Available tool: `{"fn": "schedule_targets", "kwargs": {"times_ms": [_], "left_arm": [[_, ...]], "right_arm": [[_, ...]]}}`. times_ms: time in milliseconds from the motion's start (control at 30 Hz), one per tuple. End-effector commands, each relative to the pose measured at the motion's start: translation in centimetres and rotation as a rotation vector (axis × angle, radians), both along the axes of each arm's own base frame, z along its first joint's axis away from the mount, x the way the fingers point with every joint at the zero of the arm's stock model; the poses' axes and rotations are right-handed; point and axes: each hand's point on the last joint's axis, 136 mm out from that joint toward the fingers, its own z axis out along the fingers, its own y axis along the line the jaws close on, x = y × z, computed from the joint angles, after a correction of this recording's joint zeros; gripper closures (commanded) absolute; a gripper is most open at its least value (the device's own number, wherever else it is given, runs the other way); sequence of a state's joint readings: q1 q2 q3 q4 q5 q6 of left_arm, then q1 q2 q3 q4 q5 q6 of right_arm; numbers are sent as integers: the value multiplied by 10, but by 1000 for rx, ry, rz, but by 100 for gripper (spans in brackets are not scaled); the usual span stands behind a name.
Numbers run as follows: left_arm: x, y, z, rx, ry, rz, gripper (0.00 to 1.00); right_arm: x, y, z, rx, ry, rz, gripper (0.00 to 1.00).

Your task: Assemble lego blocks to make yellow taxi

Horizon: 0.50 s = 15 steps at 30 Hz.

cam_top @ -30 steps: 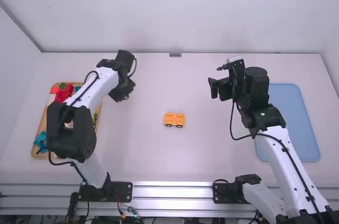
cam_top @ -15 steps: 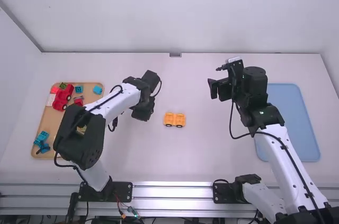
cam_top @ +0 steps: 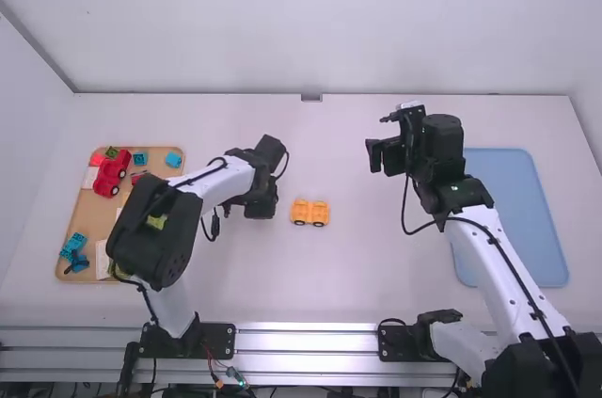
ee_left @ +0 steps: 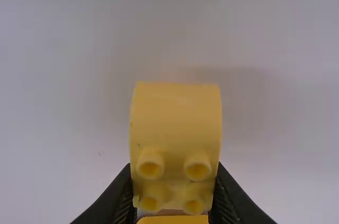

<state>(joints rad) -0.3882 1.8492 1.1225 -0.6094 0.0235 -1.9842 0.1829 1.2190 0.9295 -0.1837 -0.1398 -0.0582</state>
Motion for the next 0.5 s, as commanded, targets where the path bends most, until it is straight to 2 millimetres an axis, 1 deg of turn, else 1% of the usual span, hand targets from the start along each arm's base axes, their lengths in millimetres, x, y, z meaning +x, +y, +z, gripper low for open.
{"fn": "schedule_targets", "kwargs": {"times_ms": [0, 100, 167, 200, 267, 367, 400, 433, 467], "left_arm": [[-4, 0, -8, 4, 30, 43, 98], [-5, 0, -15, 8, 49, 76, 98], [-6, 1, -17, 10, 56, 92, 94], [-5, 3, -17, 9, 56, 96, 93], [-5, 1, -17, 9, 52, 86, 86], [-3, 4, -17, 17, 44, 92, 81], [-3, 4, -17, 21, 41, 90, 66], [-3, 3, -17, 20, 42, 89, 48], [-3, 4, -17, 20, 42, 94, 22]], "right_arm": [[3, 2, 11, 11, -20, 0, 1], [3, 1, 10, 9, -17, 0, 2], [3, 2, 10, 10, -17, 0, 3], [3, 2, 10, 10, -17, 1, 2], [3, 2, 10, 10, -16, 0, 2], [2, 2, 9, 9, -14, 1, 1], [2, 1, 9, 10, -13, 0, 1], [2, 2, 9, 9, -14, 0, 1], [2, 2, 9, 9, -14, 1, 1]]}}
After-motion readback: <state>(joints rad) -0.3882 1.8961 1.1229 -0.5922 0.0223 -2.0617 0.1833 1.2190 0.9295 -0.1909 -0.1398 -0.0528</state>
